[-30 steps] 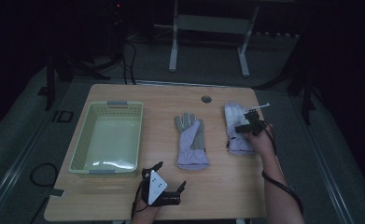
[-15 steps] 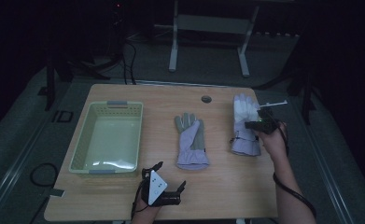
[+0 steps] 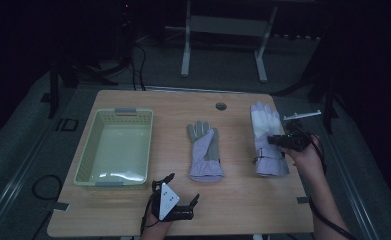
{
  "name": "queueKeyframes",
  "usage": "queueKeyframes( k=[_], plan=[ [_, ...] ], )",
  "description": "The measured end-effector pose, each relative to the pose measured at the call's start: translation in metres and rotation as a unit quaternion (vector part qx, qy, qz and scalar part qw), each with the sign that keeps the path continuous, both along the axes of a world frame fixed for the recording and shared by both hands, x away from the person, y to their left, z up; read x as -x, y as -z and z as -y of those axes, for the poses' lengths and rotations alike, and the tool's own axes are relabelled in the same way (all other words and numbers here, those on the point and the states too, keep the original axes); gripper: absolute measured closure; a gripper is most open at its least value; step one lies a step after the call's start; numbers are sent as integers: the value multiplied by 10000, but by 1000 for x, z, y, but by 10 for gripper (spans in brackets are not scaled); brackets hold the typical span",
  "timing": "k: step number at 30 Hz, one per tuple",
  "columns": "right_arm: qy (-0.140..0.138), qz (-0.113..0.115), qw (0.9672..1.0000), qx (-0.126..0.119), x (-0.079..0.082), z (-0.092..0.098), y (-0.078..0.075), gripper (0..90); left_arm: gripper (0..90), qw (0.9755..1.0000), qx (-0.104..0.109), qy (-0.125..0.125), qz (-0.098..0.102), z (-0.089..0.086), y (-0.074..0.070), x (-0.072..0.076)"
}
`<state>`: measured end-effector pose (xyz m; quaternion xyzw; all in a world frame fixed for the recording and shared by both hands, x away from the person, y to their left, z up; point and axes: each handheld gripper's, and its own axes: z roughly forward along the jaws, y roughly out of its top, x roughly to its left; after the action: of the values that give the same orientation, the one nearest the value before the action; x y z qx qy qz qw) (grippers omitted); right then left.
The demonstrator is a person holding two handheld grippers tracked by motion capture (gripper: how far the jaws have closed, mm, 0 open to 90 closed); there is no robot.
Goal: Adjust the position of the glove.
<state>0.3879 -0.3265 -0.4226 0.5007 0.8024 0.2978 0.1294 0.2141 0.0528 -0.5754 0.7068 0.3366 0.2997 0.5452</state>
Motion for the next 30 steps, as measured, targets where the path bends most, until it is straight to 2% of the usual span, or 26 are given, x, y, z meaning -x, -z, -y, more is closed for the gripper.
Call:
queueKeyframes(
  k=[4,7,11,17,22,26,30],
  plan=[
    [-19,-9,10000,69,7,-4,7,794,0,10000,1,2,-2,0,0,0],
    [-105,-166,9998,55,5,-8,26,793,0,10000,-4,-5,-9,0,0,0],
    [-115,-343,9993,93,-2,-14,46,792,0,10000,-13,-12,1,0,0,0],
    [11,-477,9989,13,-16,-17,66,785,0,10000,-12,-9,-3,0,0,0],
    [51,-581,9982,136,-25,-21,83,761,0,10000,-18,-7,-3,0,0,0],
    [60,-571,9983,111,-27,-22,90,696,0,10000,-11,-2,0,0,0,0],
    [22,-530,9985,153,-26,-22,88,637,0,10000,-7,-3,-8,0,0,0]
  ],
)
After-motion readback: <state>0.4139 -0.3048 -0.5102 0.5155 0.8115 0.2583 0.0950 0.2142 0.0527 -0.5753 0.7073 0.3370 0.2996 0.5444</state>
